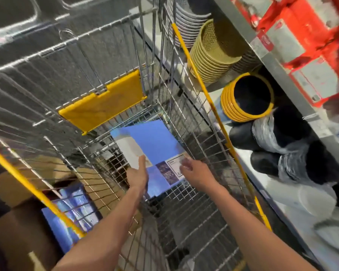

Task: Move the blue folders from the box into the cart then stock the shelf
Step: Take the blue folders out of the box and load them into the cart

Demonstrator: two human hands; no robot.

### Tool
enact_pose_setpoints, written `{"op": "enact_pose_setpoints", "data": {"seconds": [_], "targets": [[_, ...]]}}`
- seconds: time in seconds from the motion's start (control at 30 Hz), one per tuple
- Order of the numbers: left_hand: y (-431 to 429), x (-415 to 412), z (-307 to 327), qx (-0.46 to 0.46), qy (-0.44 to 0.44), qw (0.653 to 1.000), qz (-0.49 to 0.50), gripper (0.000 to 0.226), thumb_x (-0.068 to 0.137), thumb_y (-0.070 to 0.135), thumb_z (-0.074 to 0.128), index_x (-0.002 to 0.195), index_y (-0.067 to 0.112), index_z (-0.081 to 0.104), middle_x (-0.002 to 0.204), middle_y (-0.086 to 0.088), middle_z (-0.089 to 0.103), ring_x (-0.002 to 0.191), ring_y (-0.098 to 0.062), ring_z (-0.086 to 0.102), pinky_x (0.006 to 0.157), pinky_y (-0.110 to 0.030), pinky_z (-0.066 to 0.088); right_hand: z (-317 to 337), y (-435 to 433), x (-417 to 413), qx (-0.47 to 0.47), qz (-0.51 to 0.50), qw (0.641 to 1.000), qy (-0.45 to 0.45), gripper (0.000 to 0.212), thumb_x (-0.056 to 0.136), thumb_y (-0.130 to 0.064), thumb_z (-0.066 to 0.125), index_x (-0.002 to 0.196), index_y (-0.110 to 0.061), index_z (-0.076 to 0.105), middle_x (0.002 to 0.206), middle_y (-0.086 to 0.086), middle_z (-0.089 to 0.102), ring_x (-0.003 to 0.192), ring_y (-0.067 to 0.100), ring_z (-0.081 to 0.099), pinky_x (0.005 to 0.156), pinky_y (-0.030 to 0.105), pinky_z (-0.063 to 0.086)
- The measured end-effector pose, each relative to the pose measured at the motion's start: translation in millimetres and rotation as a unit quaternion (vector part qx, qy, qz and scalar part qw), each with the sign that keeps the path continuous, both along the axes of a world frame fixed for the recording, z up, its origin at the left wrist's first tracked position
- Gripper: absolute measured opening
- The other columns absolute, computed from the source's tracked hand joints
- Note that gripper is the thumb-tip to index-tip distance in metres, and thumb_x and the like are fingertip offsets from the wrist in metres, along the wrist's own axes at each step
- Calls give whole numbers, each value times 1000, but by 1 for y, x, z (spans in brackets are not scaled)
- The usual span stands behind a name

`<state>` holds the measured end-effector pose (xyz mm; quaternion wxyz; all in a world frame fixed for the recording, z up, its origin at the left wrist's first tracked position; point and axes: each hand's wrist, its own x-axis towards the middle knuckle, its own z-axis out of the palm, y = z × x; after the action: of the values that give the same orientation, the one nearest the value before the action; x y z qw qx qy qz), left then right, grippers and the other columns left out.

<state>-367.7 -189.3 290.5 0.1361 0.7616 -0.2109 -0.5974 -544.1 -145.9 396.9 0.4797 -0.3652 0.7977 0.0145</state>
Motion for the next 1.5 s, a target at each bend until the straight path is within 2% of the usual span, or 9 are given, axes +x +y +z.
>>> {"op": "enact_pose_setpoints", "data": {"seconds": [0.17, 0.4, 0.47, 0.53, 0.63, 0.73, 0.9, 1.27, 1.5], "targets": [[8, 22, -51, 91, 36, 972, -212, 32, 102, 37, 52, 79, 16, 60, 70, -6, 64, 73, -21, 63, 87, -44, 55, -25, 11, 7, 29, 17, 999, -9, 39, 103, -32, 50, 136, -14, 58, 140, 9, 59, 127, 26, 55, 102, 29, 40], [11, 23, -66, 30, 26, 968, -250, 32, 97, 35, 55, 97, 5, 69, 95, -19, 74, 69, -25, 65, 63, -30, 50, -18, 24, 7, 27, 6, 1000, -3, 35, 103, -26, 48, 133, -13, 59, 132, 7, 63, 117, 26, 61, 100, 33, 45], [3, 10, -27, -31, 8, 957, -289, 35, 90, 48, 49, 85, 17, 66, 94, -16, 74, 81, -31, 70, 76, -40, 57, -12, 30, 4, 14, -4, 1000, 6, 19, 102, -24, 47, 102, -25, 66, 99, 2, 68, 87, 19, 63, 85, 33, 47], [0, 6, -11, -69, 9, 936, -344, 36, 84, 52, 45, 79, 22, 63, 98, -15, 75, 91, -33, 71, 90, -47, 56, -3, 37, 3, -1, -7, 1000, 1, 34, 101, -22, 46, 70, -36, 42, 71, -9, 49, 62, 7, 46, 70, 28, 42], [8, 3, 38, -123, -14, 901, -416, 34, 93, 43, 48, 93, 15, 68, 95, -14, 75, 90, -32, 71, 88, -45, 56, 23, 53, 2, -56, -25, 998, -11, 14, 100, -21, 53, 101, -24, 67, 95, 1, 68, 82, 17, 66, 79, 27, 54], [32, 5, 85, -186, -63, 843, -500, 29, 101, 32, 49, 110, 11, 67, 95, -13, 75, 91, -33, 69, 83, -39, 55, 50, 76, 2, -99, -28, 995, -18, 32, 99, -21, 55, 127, -7, 62, 123, 12, 68, 113, 26, 64, 101, 29, 47], [99, 19, 154, -287, -123, 780, -543, 28, 104, 28, 49, 122, 13, 65, 108, -9, 73, 100, -29, 68, 84, -36, 52, 89, 138, 4, -153, -4, 987, -43, 31, 98, -22, 56, 126, -10, 63, 128, 10, 65, 112, 22, 62, 84, 20, 41], [260, 73, 242, -406, -128, 830, -361, 14, 102, 17, 53, 105, 22, 65, 86, 5, 71, 75, -18, 70, 69, -33, 54, 161, 249, 53, -251, 13, 963, -101, 25, 96, -19, 56, 113, -6, 69, 103, 11, 71, 95, 31, 69, 85, 47, 58], [330, 176, 242, -365, -173, 880, -248, 11, 100, 19, 55, 104, 26, 63, 84, 4, 73, 67, -4, 68, 64, -26, 55, 157, 271, 145, -251, 85, 949, -174, 19, 96, -21, 55, 92, -8, 69, 83, 4, 71, 67, 20, 64, 68, 38, 54]]}}
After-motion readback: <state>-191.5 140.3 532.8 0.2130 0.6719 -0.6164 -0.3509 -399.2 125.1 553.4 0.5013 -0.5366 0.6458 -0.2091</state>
